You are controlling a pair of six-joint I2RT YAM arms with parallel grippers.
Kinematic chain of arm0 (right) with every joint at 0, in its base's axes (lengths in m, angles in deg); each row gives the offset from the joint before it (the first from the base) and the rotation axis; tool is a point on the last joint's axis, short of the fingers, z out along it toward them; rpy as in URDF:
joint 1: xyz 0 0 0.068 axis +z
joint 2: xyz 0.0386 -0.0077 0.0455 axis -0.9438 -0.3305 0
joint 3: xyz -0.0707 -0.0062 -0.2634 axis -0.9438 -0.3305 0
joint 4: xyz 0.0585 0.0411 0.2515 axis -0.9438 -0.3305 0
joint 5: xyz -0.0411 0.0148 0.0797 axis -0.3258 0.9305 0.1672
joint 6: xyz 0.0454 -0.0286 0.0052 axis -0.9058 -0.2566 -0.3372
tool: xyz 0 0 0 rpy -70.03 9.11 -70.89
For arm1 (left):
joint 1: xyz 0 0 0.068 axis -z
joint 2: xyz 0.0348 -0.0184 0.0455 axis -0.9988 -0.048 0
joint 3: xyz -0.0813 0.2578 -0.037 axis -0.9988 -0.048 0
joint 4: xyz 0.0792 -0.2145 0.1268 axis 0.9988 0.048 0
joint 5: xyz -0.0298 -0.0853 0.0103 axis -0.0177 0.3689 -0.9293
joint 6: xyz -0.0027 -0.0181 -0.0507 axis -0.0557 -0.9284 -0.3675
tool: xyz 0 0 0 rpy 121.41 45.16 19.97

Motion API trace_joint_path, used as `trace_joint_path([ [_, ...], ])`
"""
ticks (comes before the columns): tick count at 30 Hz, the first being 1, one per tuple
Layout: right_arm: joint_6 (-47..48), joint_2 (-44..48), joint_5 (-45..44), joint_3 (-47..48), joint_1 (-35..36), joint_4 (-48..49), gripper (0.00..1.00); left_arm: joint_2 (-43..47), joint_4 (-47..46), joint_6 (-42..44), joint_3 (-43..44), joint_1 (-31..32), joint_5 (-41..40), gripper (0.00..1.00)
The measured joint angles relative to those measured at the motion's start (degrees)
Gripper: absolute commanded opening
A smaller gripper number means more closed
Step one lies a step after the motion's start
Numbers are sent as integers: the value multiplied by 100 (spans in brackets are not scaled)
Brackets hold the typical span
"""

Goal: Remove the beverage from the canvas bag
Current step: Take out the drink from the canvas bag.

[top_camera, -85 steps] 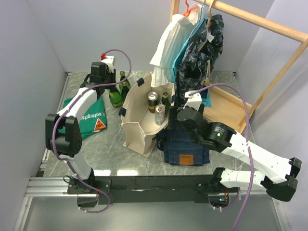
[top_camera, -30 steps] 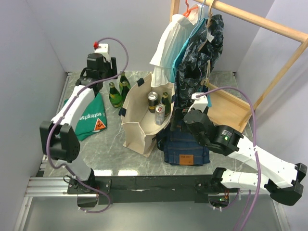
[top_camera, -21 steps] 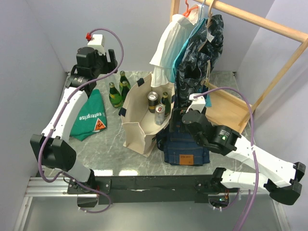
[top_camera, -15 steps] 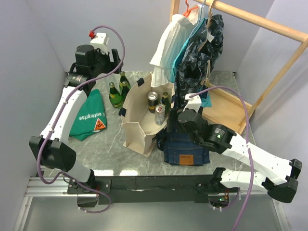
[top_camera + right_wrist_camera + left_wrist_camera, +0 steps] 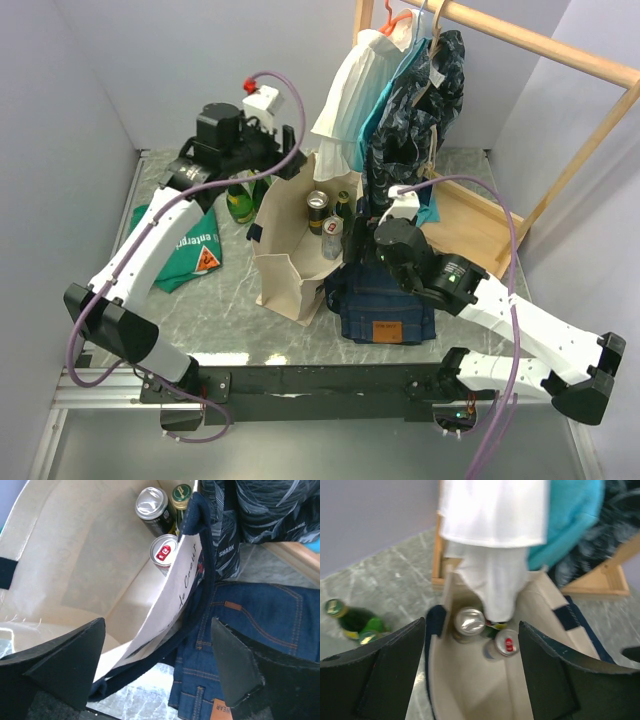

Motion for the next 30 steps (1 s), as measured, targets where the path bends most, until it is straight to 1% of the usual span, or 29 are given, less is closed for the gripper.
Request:
trace_joint_path([
  [2,-48,50,151,-131,-151,125,84,9,4,4,-2,179,4,80],
  [6,-118,199,483,-461,-431,271,80,138,-11,4,-149,354,35,79],
  [7,-131,236,614,-542,-520,308,75,168,-11,4,-184,376,48,79],
  [9,-146,275,778,-636,-619,389,70,227,-15,4,-256,422,72,79],
  [10,-160,289,863,-680,-656,448,63,254,-15,4,-291,444,94,78],
  [12,-188,295,1032,-732,-704,544,54,269,-13,4,-354,511,114,77],
  [13,-188,297,1099,-748,-715,584,47,269,-9,4,-374,551,116,77],
  [15,-195,297,1220,-763,-721,647,40,258,4,7,-402,625,120,76],
  [16,-201,297,1281,-765,-721,684,33,256,26,7,-404,654,120,75],
  [19,-208,306,1373,-765,-723,728,30,256,42,11,-409,750,131,75],
  [30,-175,396,1589,-769,-754,557,32,238,116,52,-667,1139,155,73],
])
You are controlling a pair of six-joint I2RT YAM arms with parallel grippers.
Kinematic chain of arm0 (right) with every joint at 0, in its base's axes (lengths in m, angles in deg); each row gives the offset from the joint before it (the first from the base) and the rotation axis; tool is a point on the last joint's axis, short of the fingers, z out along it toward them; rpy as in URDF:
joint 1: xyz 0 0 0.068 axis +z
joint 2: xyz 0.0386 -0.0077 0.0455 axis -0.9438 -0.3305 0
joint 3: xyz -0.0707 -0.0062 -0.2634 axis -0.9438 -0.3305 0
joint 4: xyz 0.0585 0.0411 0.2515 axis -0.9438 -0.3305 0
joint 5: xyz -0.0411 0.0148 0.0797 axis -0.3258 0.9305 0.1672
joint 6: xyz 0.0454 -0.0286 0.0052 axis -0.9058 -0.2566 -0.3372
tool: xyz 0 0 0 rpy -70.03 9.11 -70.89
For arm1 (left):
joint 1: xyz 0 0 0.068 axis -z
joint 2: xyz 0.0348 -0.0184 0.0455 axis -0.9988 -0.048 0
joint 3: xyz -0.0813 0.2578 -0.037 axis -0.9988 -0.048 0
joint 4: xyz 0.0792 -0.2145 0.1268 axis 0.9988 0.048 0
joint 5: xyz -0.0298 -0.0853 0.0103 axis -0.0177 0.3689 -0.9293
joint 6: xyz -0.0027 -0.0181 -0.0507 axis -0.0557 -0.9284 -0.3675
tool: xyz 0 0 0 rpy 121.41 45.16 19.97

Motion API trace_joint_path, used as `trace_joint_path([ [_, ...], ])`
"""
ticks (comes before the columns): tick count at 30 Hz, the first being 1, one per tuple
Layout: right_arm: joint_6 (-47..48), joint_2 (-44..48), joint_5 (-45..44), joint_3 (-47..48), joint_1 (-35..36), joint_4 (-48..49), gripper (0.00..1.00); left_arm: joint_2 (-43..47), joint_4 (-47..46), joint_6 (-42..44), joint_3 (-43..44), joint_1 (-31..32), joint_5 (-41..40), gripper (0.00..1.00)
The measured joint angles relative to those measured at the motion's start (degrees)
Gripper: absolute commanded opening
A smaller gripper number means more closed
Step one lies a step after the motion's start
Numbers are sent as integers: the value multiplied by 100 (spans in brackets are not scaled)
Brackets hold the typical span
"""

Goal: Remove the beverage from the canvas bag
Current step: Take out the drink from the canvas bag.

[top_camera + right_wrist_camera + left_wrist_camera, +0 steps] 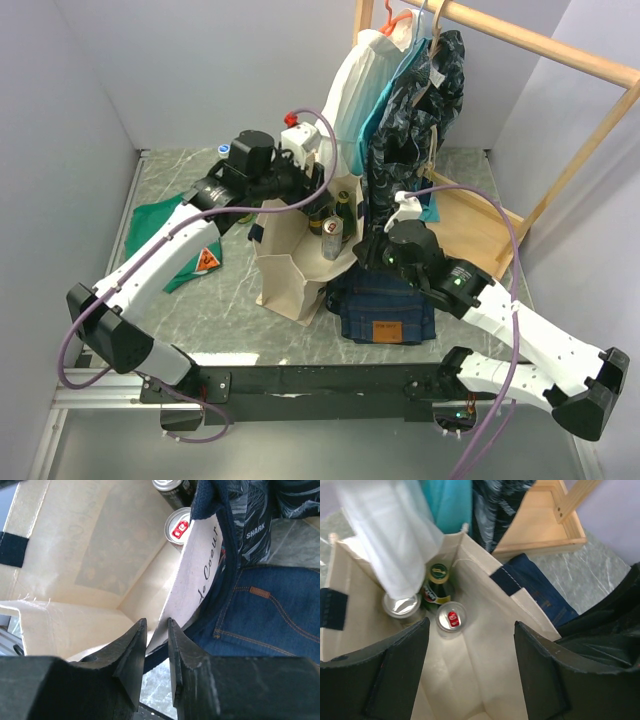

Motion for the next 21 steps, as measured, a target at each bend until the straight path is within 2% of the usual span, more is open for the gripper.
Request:
trace_joint_path([
  [12,-7,33,52,-2,-4,-341,37,-203,79,20,-212,479,-114,68],
  [21,-11,22,52,-4,-4,-483,39,-205,22,-9,-612,595,-343,64],
])
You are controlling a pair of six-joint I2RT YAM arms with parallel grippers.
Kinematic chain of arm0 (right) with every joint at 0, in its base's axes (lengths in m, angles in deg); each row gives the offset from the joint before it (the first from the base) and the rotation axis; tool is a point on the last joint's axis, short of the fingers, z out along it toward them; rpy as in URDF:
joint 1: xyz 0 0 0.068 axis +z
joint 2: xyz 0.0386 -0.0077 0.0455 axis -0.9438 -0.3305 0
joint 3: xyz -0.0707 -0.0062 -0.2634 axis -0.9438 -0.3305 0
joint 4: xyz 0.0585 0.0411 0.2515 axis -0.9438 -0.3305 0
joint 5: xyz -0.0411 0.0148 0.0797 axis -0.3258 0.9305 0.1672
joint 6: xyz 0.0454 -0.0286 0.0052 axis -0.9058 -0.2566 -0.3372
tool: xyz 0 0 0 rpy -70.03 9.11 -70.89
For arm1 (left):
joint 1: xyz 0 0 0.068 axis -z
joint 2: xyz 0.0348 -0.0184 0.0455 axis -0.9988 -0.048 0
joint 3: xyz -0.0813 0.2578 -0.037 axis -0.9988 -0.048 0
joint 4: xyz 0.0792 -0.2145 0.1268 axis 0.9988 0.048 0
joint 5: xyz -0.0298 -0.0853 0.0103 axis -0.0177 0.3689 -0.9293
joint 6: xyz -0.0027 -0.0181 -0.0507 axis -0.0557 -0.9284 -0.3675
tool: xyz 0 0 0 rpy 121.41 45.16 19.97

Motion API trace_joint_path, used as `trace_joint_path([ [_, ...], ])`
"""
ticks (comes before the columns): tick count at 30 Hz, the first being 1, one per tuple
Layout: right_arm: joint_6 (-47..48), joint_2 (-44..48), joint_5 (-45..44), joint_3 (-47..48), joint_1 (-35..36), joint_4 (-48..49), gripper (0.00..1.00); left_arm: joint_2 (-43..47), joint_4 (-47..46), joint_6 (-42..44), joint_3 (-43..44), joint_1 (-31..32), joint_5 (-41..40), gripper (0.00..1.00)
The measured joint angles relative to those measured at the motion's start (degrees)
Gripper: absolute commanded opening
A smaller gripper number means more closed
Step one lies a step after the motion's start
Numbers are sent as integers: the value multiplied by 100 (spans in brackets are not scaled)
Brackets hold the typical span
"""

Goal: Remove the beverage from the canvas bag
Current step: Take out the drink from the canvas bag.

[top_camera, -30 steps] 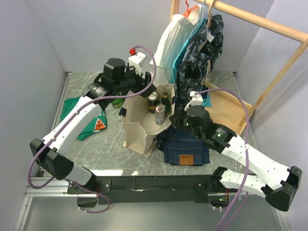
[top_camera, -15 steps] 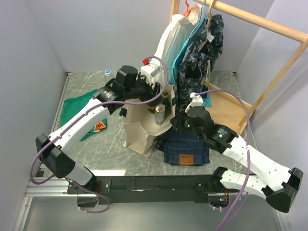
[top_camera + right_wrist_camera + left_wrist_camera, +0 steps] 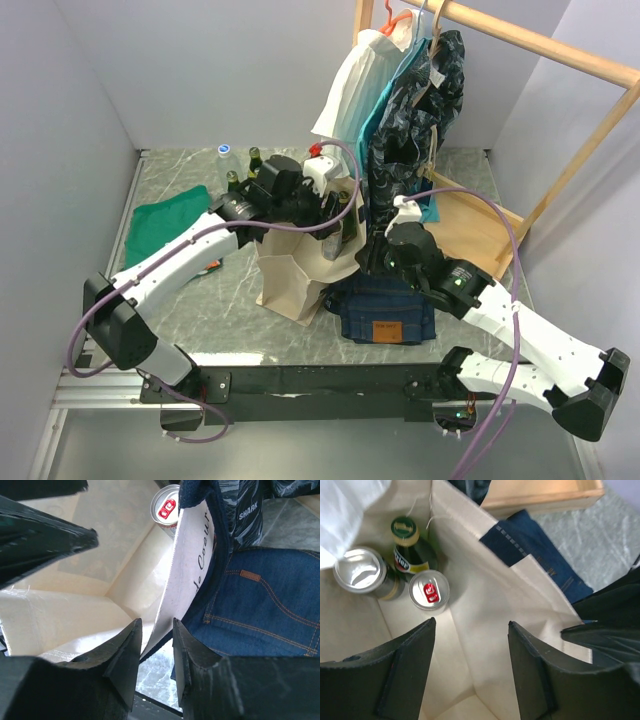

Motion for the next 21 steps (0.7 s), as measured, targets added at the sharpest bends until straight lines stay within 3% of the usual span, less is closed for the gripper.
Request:
trace_joint_path([
  [6,0,-85,7,0,0,-13,42,-11,-164,-107,-326,39,-188,64],
  [21,4,-282,0,-2,0,-98,43,-498,-444,-575,-485,190,-706,77],
])
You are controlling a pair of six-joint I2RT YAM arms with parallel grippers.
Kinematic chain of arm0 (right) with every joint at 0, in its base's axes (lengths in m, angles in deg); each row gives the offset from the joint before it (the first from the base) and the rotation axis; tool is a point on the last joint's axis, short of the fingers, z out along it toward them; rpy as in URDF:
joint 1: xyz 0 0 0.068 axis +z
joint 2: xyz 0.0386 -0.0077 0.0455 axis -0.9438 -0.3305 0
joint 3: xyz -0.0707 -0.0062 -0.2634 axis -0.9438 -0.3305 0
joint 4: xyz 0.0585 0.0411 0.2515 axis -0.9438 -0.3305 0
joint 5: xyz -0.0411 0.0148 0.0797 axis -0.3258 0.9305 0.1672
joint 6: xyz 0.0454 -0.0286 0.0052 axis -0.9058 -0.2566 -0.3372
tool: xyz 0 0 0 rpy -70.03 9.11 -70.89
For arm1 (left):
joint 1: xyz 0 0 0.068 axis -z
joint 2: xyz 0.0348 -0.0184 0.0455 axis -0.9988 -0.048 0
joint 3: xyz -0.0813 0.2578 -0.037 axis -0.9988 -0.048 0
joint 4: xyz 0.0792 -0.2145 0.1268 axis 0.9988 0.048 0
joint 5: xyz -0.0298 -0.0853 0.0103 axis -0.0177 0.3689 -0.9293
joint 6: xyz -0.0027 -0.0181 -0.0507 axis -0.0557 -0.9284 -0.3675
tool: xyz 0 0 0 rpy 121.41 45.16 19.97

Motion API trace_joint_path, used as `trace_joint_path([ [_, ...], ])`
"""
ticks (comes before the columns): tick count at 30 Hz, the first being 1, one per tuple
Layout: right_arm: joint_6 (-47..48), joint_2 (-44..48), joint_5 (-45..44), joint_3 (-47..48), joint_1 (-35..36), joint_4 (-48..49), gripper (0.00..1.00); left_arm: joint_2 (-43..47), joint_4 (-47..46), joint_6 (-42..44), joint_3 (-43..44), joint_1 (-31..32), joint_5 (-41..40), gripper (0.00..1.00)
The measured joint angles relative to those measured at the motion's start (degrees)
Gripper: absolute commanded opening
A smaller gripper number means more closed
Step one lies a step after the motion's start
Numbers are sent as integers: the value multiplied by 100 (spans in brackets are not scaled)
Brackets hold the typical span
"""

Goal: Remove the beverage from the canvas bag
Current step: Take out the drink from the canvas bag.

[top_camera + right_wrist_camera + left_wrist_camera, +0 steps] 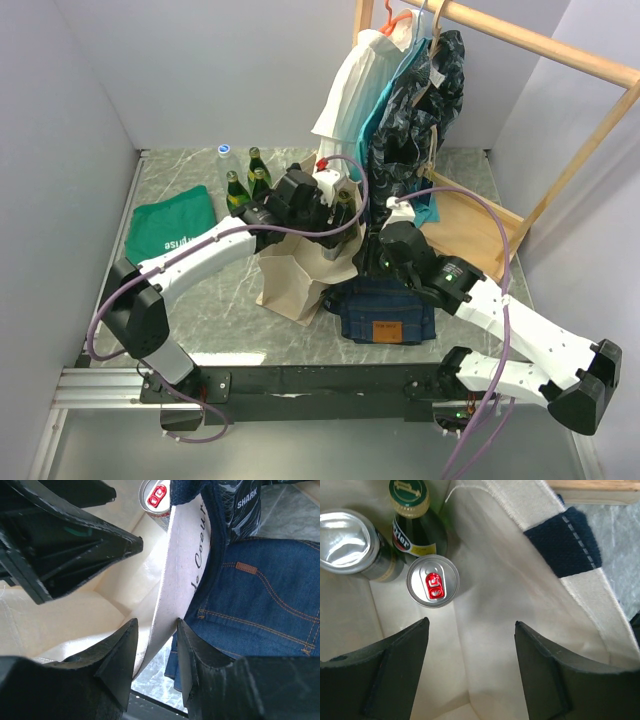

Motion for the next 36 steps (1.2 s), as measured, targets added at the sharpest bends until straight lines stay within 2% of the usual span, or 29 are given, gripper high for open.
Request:
trace_joint_path([
  [10,81,-50,50,-157,0,61,43,0,-144,-337,-164,92,-470,81],
  [15,203,-50,70,-273,0,133,44,2,-170,-448,-190,109,-682,97],
  [19,293,-50,101,-282,0,157,44,2,-181,-485,-190,149,-809,100],
  [20,304,-50,107,-282,0,166,44,0,-181,-485,-188,162,-828,97],
  [36,317,-50,129,-306,0,195,44,-4,-186,-542,-179,208,-1110,96],
])
